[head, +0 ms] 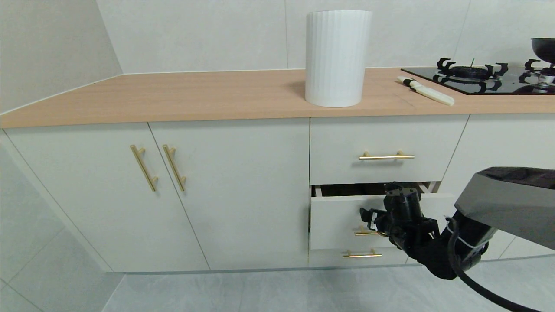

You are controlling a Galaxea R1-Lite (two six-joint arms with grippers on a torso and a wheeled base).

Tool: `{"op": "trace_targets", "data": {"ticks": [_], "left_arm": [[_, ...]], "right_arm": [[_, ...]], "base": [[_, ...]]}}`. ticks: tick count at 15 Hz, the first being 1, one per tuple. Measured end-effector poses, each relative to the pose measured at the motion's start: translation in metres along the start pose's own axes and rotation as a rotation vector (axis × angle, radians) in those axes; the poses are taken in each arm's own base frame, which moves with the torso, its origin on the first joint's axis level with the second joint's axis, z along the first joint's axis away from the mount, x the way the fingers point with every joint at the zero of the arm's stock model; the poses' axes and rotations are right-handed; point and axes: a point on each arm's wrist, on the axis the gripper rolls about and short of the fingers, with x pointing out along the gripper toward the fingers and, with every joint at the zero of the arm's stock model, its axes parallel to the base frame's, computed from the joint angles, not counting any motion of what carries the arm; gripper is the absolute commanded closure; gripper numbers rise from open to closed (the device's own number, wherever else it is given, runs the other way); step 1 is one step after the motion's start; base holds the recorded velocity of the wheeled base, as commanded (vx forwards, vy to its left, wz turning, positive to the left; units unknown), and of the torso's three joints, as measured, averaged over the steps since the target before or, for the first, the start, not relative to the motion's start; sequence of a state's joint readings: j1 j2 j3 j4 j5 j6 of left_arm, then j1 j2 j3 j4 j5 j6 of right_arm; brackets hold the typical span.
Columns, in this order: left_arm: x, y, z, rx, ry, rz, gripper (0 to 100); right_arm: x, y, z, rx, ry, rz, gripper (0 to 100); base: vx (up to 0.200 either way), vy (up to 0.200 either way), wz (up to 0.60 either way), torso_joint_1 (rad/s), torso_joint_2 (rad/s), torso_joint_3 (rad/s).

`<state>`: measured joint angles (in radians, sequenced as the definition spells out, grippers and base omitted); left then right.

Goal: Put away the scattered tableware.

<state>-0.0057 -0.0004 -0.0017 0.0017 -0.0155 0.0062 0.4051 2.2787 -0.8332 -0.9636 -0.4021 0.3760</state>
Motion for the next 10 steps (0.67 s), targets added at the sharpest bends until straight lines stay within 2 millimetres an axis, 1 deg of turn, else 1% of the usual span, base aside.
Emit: {"op": "trace_targets", "data": {"ticks": [8,10], "left_arm": [[0.0,0.0,0.0,0.0,0.0,0.0,0],[0.0,0.0,0.0,0.0,0.0,0.0,0]], "right_arm": [[0.032,-0.003,-0.003,0.047,-0.092,-0.05,0],[0.041,-0.005,-0.001,0.063,-0.118,-0.071,0]], "base": [[0.0,0.0,0.0,0.0,0.0,0.0],[0.0,0.0,0.0,0.0,0.0,0.0]]}}
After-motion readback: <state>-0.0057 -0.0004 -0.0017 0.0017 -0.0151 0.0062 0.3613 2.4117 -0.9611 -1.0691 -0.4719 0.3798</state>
